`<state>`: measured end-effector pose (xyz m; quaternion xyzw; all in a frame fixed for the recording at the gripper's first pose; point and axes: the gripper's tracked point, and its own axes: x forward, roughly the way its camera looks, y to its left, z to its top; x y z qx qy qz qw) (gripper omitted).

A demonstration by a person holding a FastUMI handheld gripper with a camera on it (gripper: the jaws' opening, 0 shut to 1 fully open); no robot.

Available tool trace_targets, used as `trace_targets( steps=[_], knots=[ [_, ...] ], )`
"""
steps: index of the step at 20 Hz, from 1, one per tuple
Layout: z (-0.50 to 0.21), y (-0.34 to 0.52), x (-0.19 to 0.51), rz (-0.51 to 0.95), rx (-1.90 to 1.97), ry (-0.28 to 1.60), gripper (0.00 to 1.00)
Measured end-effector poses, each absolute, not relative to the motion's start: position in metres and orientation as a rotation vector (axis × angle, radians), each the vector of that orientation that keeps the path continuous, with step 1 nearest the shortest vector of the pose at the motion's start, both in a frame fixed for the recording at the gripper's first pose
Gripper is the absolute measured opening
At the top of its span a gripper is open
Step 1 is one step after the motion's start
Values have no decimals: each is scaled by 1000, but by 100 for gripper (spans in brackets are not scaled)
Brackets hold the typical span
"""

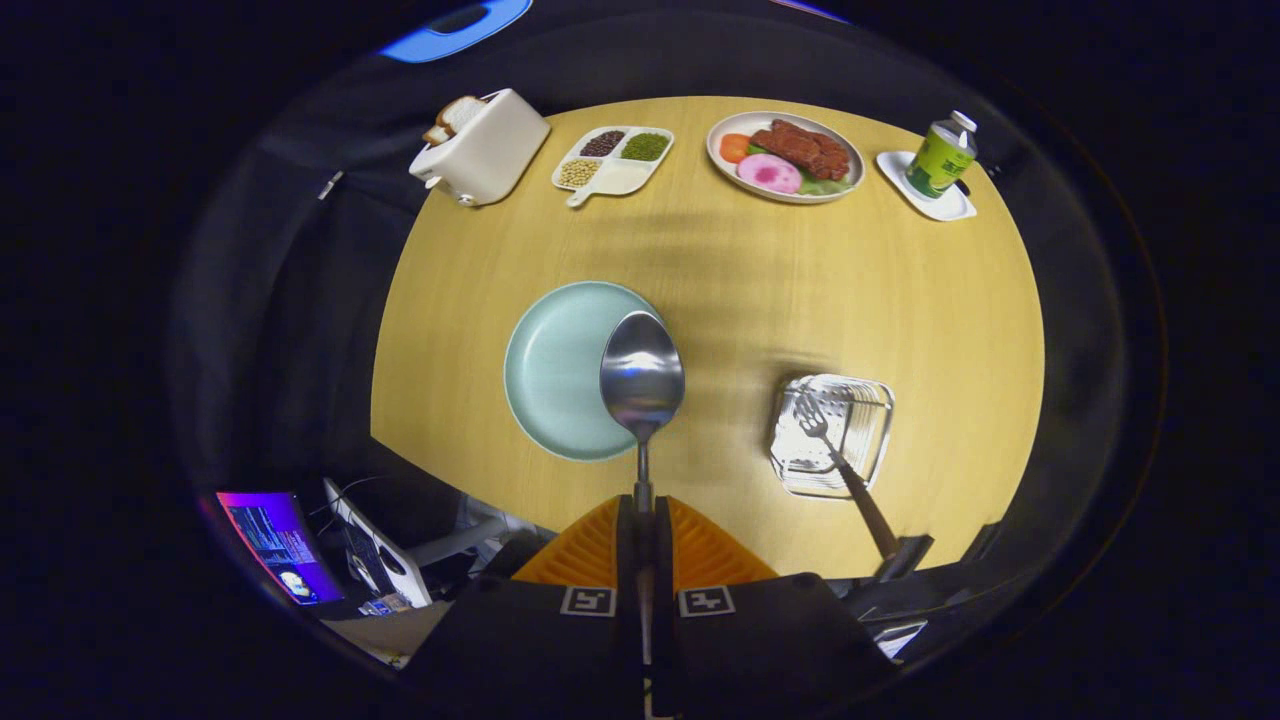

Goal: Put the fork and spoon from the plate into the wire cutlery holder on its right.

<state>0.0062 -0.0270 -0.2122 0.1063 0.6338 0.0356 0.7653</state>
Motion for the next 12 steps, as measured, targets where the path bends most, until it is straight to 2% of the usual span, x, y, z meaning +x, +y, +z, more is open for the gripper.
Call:
trace_targets(
  steps=[7, 12],
  knots=[
    [-234, -102, -49, 6, 199, 1598, 8],
    [-266, -119, -55, -16, 232, 1775, 8]
  ],
)
